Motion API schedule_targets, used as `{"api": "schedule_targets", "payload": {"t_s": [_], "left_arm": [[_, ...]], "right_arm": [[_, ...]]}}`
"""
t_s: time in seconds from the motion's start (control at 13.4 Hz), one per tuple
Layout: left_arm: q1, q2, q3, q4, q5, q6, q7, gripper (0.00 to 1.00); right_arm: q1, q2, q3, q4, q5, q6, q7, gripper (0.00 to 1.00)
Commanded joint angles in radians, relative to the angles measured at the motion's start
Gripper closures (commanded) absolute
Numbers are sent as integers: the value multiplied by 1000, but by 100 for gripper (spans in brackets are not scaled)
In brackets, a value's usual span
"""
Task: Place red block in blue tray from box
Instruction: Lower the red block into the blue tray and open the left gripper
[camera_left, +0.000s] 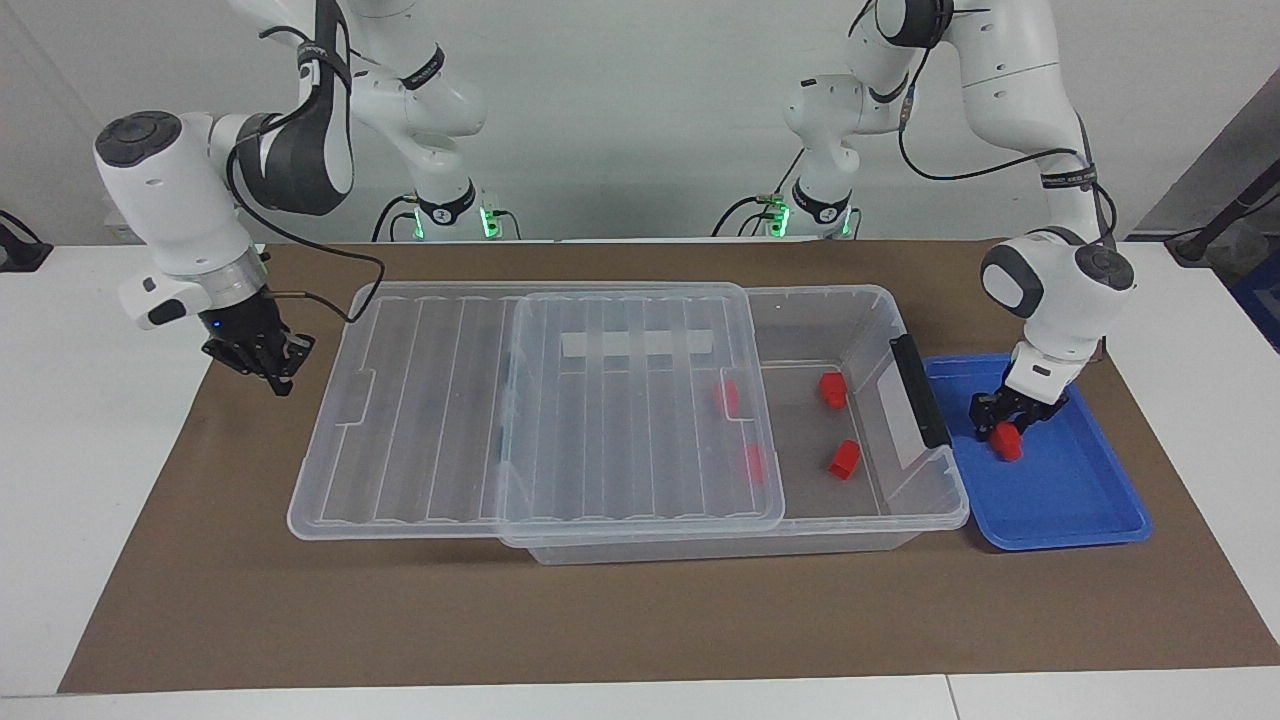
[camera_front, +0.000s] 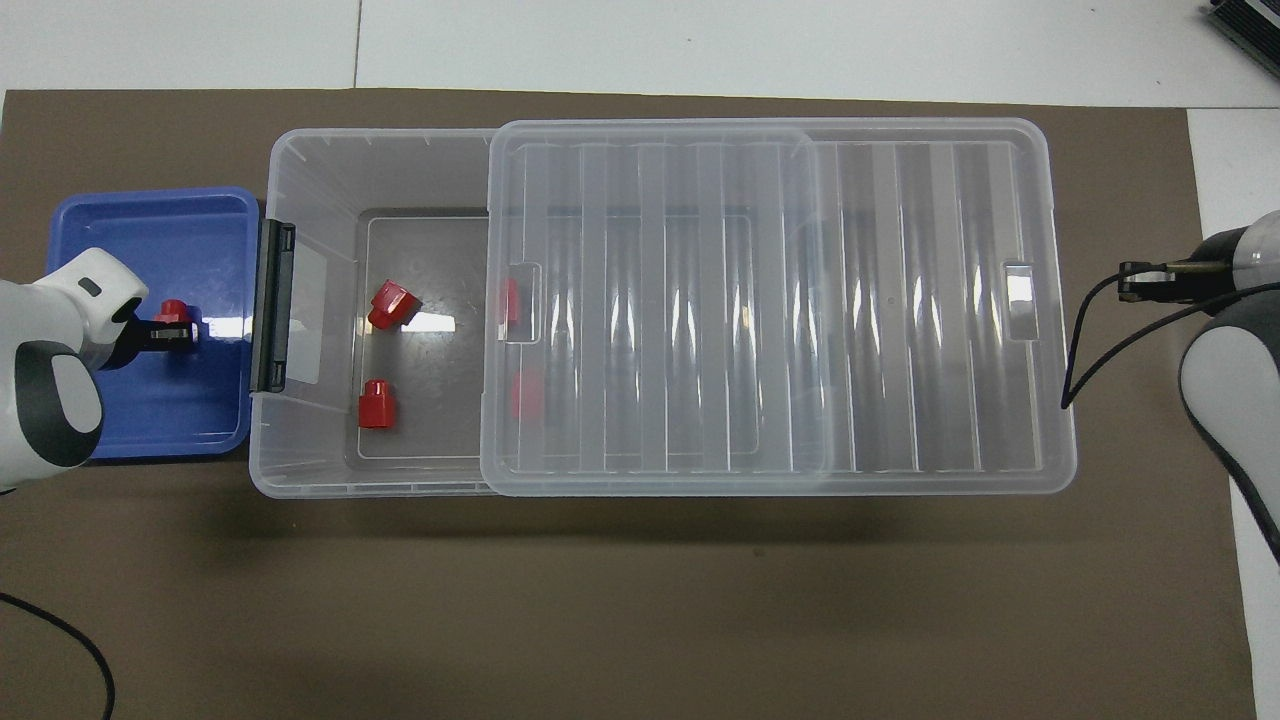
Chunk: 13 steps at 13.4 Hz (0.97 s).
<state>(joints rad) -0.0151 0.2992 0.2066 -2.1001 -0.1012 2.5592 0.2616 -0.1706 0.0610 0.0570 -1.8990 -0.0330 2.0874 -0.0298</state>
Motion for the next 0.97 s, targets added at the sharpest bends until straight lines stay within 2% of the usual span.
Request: {"api": "schedule_targets", "payload": {"t_s": [0.0, 0.22, 0.75, 0.89], "left_arm": [[3, 3, -3, -12, -23, 26, 27, 33], [3, -2, -3, 12, -21, -11, 27, 33], [0, -61, -7, 273, -21, -437, 13, 33], [0, -63, -7, 325, -20, -508, 11, 33]], "right_arm": [[5, -18, 6, -37, 18, 14, -22, 100], [35, -18, 14, -35, 19, 3, -27, 100], [149, -30, 14, -44, 67, -35, -22, 100], [169, -32, 14, -48, 67, -36, -27, 100]]}}
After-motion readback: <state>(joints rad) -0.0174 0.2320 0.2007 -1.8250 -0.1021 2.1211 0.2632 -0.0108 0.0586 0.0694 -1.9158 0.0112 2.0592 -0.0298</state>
